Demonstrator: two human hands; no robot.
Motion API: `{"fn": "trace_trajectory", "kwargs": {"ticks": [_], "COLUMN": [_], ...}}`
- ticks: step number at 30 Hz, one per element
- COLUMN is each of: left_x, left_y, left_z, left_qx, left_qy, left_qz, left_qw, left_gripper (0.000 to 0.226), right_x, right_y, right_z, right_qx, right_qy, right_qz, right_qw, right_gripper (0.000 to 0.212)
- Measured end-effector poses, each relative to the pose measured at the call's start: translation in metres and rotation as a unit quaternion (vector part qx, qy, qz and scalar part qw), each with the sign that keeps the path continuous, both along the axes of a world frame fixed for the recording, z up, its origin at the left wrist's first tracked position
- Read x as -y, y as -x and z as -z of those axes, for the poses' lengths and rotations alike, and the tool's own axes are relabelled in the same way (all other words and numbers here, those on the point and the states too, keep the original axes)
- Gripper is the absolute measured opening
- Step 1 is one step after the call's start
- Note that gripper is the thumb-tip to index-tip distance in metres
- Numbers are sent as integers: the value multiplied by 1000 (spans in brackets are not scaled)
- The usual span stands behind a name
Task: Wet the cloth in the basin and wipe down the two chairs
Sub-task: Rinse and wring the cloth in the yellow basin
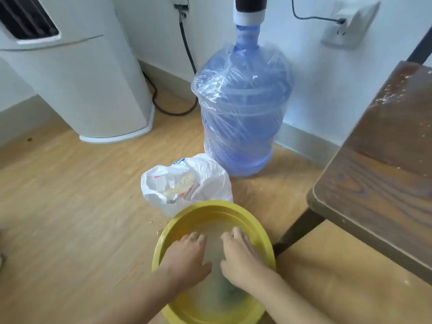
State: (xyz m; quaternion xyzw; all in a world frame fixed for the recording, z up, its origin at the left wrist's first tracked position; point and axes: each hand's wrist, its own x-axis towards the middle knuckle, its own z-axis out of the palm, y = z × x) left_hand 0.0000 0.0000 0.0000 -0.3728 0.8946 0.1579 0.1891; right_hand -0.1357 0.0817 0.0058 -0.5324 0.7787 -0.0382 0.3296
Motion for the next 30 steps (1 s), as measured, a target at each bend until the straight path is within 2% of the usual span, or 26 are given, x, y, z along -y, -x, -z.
{"fn": "trace_trajectory", "kwargs": {"ticks": [2,5,9,10,12,15,18,21,22,23,25,27,30], "left_x": [9,22,19,19,19,14,10,4,2,2,1,1,0], "left_y": [-3,-9,-21,-23,-21,-12,-10,-6,-4,0,6,12,15], "left_z": [16,35,50,53,60,73,90,95,95,95,93,91,97], "left_qx": [50,98,86,82,74,58,31,9,4,0,-12,-49,-140], "left_qy": [-22,-63,-92,-95,-112,-142,-165,-203,-215,-230,-272,-330,-380], "left_qz": [-8,9,-30,-41,-48,-44,-56,-91,-105,-116,-141,-189,-285], "left_qw": [998,993,992,991,990,987,984,975,971,966,952,924,868], "left_gripper": [75,85,85,86,85,61,47,36,32,32,42,48,41], "right_x": [17,40,24,18,11,11,8,0,-1,-1,2,6,9], "right_y": [1,3,-14,-19,-22,-19,-18,-18,-18,-17,-11,-6,-6], "right_z": [23,56,68,66,63,64,77,82,84,87,93,103,108], "right_qx": [2,25,77,71,2,-87,-80,-78,-69,-57,-19,70,277], "right_qy": [-8,-69,-119,-128,-134,-145,-144,-131,-130,-122,-87,-42,-18], "right_qz": [-18,-36,-27,-35,-71,-97,-46,-11,-4,11,79,204,376], "right_qw": [1000,997,990,989,988,981,985,988,989,991,993,976,884], "right_gripper": [53,68,70,68,68,75,56,24,29,30,14,21,29]}}
